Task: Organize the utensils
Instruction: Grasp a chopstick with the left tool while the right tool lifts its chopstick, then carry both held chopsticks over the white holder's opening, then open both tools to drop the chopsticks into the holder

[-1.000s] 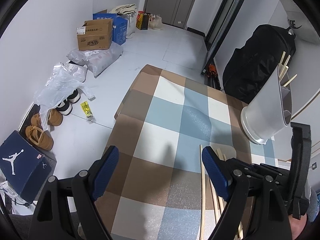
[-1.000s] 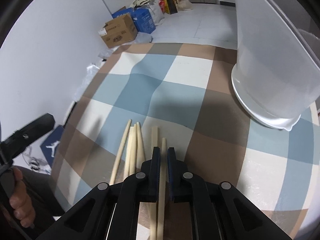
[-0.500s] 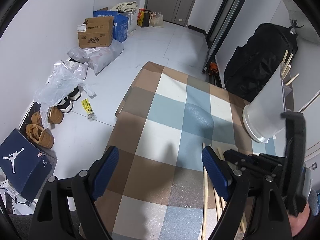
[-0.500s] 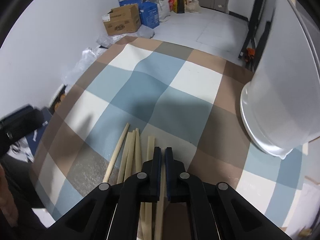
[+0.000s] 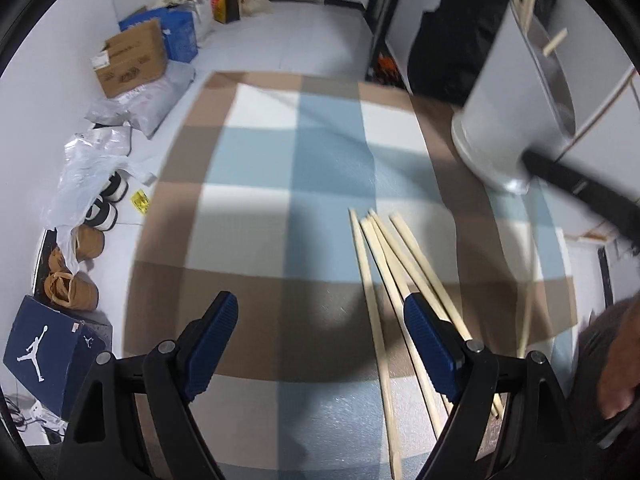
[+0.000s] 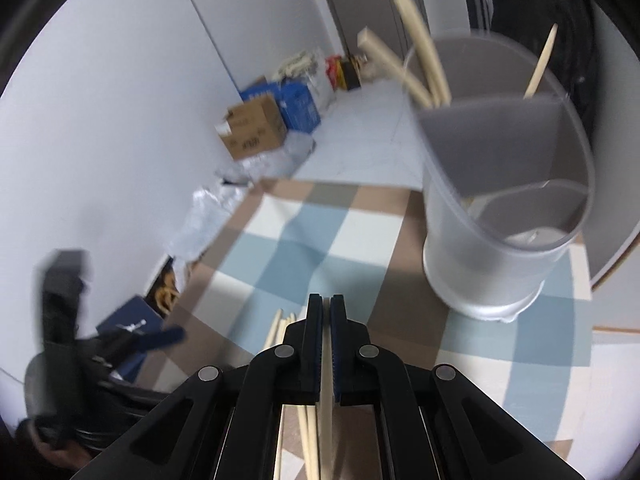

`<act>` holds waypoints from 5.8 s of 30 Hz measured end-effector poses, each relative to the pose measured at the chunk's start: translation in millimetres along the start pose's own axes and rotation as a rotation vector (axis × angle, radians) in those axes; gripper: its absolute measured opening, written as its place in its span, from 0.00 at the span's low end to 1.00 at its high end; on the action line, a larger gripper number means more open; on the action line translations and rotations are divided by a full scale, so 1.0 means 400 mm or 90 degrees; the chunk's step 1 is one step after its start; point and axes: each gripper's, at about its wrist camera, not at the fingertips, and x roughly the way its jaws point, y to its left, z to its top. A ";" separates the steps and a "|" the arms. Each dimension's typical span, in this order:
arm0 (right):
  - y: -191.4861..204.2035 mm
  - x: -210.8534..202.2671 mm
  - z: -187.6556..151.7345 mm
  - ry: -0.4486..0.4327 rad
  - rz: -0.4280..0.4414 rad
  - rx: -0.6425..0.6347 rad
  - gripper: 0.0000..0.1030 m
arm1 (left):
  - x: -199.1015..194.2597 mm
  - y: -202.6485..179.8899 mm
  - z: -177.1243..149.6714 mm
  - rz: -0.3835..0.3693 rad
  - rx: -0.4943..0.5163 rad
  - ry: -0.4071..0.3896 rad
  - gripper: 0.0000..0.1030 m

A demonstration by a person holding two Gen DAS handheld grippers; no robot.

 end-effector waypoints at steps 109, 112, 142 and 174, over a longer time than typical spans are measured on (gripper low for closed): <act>-0.171 -0.452 0.433 -0.334 -0.046 -0.034 0.03 | -0.434 -0.269 0.417 -0.152 0.069 -0.397 0.00; -0.184 -0.429 0.442 -0.329 -0.048 -0.036 0.03 | -0.415 -0.272 0.433 -0.152 0.071 -0.388 0.00; -0.262 -0.200 0.376 -0.190 0.003 -0.016 0.03 | -0.233 -0.274 0.456 -0.231 0.115 -0.260 0.00; -0.160 -0.399 0.259 -0.274 0.041 0.016 0.64 | -0.409 -0.170 0.298 -0.087 0.037 -0.346 0.65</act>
